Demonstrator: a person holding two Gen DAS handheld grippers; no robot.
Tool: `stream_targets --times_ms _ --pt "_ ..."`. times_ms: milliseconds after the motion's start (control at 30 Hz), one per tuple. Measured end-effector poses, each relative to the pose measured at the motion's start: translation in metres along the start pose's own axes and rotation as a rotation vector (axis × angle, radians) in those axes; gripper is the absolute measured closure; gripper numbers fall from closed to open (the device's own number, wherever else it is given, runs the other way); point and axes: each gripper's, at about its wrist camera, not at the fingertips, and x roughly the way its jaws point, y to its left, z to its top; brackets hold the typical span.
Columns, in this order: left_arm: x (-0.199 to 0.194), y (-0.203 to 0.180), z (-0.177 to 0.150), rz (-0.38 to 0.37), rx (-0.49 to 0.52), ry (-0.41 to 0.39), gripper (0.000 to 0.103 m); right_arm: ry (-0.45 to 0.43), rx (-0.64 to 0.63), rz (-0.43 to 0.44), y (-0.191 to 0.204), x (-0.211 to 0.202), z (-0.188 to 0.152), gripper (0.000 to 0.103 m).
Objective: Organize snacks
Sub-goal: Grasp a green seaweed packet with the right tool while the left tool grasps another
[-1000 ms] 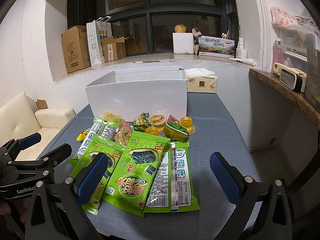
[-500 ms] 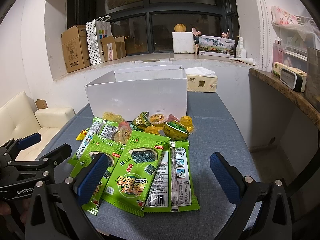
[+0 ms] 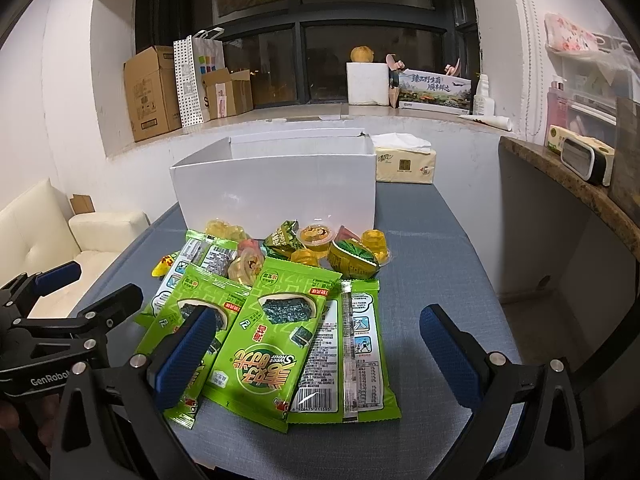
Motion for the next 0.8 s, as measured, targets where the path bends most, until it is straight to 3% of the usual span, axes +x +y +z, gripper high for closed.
stream_targets --times_ms 267,467,700,800 --pt "0.003 0.005 -0.001 0.029 -0.007 0.009 0.0 0.079 -0.031 -0.038 0.013 0.028 0.002 0.0" --pt "0.004 0.014 -0.001 0.058 -0.031 0.012 0.0 0.159 -0.019 -0.007 0.022 0.063 0.007 0.0" --pt "0.004 0.023 0.001 0.058 -0.067 0.015 0.0 0.271 -0.05 -0.075 0.036 0.107 -0.002 0.0" --pt "0.004 0.022 0.001 0.06 -0.059 0.016 0.0 0.259 -0.087 -0.092 0.04 0.107 -0.005 0.009"
